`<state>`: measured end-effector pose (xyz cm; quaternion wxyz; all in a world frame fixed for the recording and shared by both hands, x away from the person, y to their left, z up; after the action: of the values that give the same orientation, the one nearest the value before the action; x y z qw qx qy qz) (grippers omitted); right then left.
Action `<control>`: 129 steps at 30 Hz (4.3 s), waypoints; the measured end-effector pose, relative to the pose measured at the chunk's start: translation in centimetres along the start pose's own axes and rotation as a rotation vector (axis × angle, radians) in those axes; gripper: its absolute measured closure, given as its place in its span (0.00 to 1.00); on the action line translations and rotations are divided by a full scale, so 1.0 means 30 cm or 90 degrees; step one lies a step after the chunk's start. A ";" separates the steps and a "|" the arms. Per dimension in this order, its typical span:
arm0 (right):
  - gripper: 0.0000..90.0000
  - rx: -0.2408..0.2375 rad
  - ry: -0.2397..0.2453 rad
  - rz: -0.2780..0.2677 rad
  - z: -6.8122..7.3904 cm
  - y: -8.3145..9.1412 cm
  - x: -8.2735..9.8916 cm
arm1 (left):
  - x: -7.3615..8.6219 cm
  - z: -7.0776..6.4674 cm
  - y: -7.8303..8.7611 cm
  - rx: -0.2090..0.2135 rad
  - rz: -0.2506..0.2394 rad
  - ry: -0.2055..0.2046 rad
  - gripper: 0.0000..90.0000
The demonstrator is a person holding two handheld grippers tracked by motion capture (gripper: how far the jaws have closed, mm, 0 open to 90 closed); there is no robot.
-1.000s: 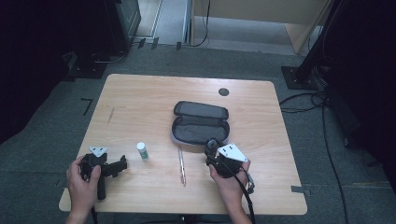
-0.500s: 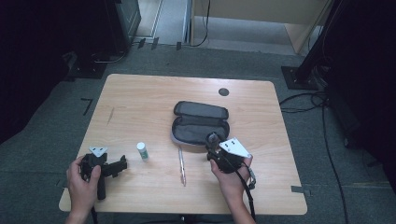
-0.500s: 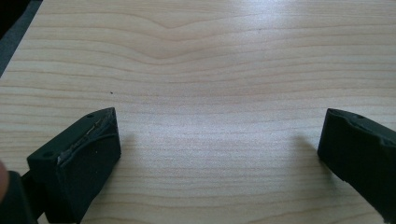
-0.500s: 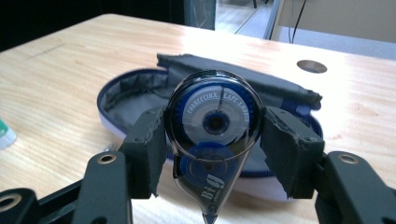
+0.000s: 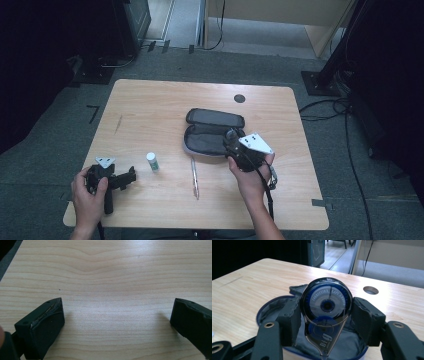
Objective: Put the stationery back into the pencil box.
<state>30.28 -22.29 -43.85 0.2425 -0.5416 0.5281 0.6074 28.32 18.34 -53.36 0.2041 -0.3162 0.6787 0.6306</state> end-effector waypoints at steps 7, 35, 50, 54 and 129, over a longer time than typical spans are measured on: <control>0.46 0.012 -0.013 0.025 -0.041 -0.058 0.014 | 0.000 0.000 0.000 0.000 0.000 -0.001 0.00; 0.46 -0.022 -0.006 0.148 -0.038 -0.231 0.101 | 0.000 0.000 0.000 0.000 0.000 -0.001 0.00; 0.43 -0.077 -0.013 0.183 -0.029 -0.262 0.105 | 0.000 0.001 0.000 0.000 0.001 -0.001 0.00; 0.46 -0.079 -0.005 0.171 -0.014 -0.232 0.093 | 0.000 0.000 0.000 0.000 0.001 -0.001 0.00; 0.89 -0.231 0.080 0.156 0.451 -0.154 0.208 | 0.000 0.000 0.000 0.001 -0.001 0.000 0.00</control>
<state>27.00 -10.28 -53.25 0.0322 -0.5446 0.4864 0.6825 28.32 18.34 -53.37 0.2045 -0.3167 0.6788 0.6301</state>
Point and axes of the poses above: each handheld gripper's, and its own axes: y roughly backward along the jaws, x roughly out of its underside, z roughly to its left, the point moved 2 cm from there along -y, roughly forward along the jaws, and after that the axes turned 11 degrees about y, right-handed, at the moved point
